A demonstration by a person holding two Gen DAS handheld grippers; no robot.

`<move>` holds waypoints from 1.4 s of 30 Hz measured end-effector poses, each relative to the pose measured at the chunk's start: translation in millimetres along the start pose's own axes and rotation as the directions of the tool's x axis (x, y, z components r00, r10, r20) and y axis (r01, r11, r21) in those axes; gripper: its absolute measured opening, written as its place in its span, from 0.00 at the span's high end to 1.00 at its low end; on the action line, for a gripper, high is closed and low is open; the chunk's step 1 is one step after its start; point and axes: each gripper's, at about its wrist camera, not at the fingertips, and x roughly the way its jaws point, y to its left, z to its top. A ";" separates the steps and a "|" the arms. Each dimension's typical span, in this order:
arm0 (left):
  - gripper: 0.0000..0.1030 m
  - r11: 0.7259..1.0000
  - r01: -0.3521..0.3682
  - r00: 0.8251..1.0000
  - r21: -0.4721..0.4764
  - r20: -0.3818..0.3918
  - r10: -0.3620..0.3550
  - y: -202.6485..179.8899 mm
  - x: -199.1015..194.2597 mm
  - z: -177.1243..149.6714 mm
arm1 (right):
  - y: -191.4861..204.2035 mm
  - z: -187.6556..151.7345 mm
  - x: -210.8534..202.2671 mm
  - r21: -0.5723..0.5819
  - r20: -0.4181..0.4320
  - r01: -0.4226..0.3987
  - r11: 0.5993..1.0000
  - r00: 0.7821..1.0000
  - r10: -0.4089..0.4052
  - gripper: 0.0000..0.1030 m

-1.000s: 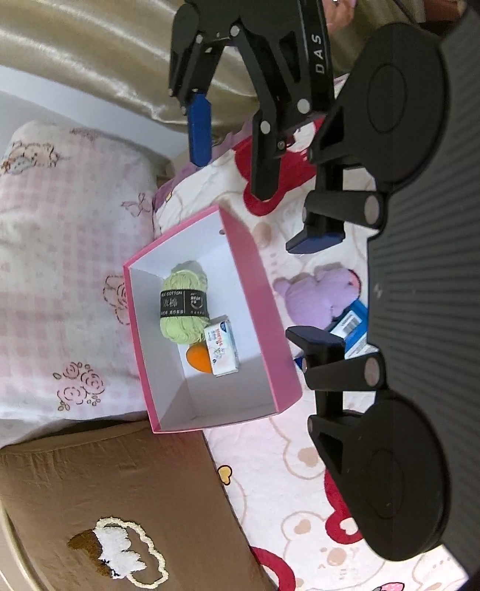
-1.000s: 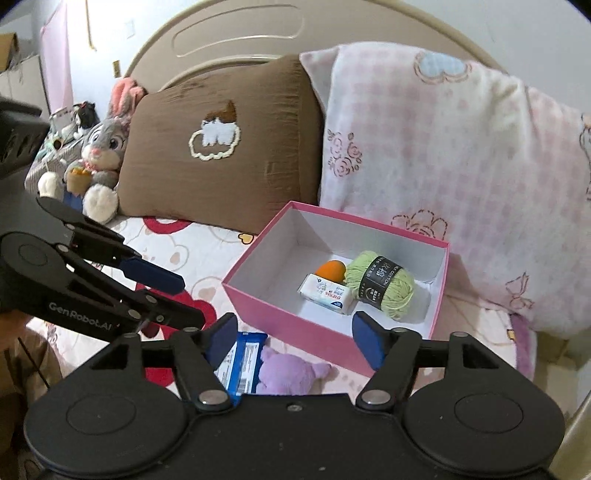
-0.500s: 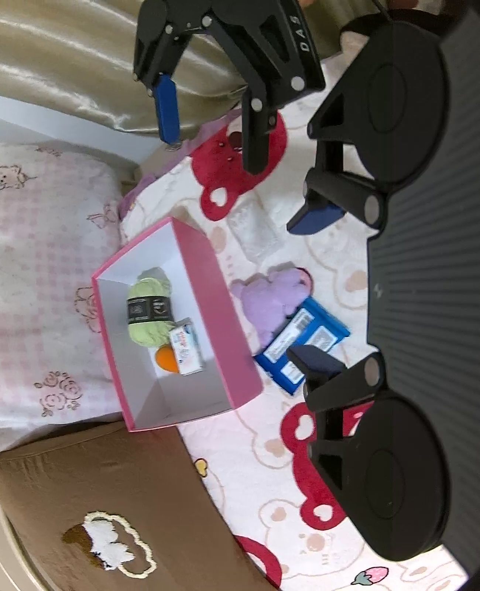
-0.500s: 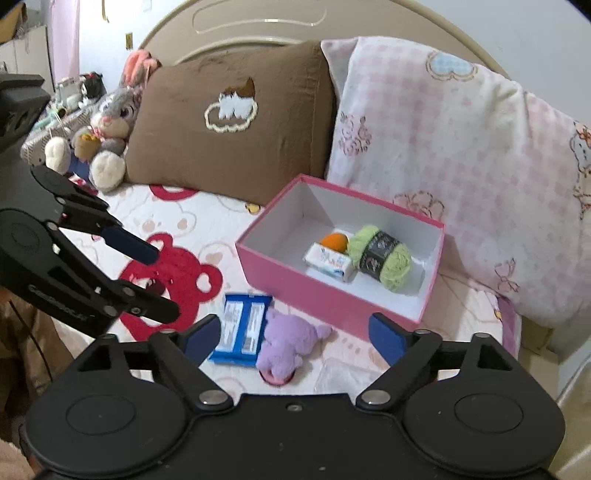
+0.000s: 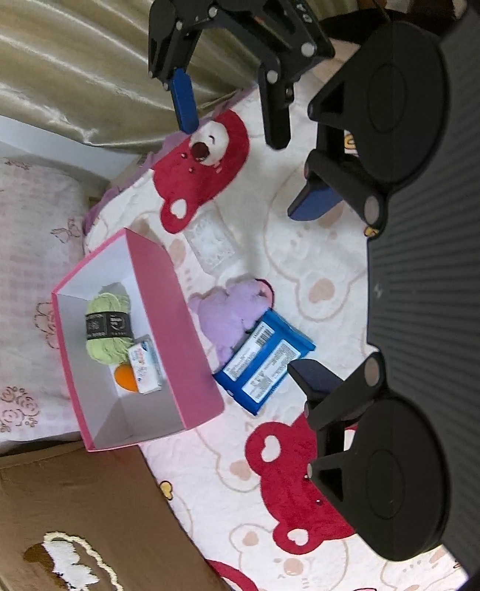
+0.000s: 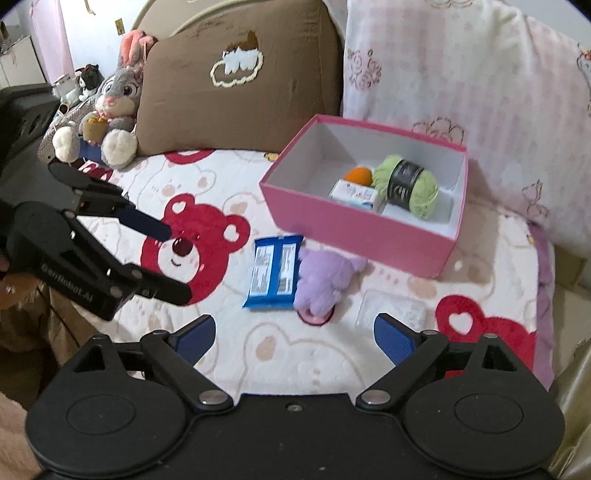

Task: Organize objects
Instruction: 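Withdraw the left tool and move toward the blue wet-wipe pack, then close the left tool on the blue wet-wipe pack edge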

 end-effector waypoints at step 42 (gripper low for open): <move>0.45 0.997 0.011 0.997 -0.074 0.079 -0.005 132.6 165.7 -12.0 | 25.6 -37.5 215.2 0.220 -0.013 -0.191 0.957 0.980 0.199 0.33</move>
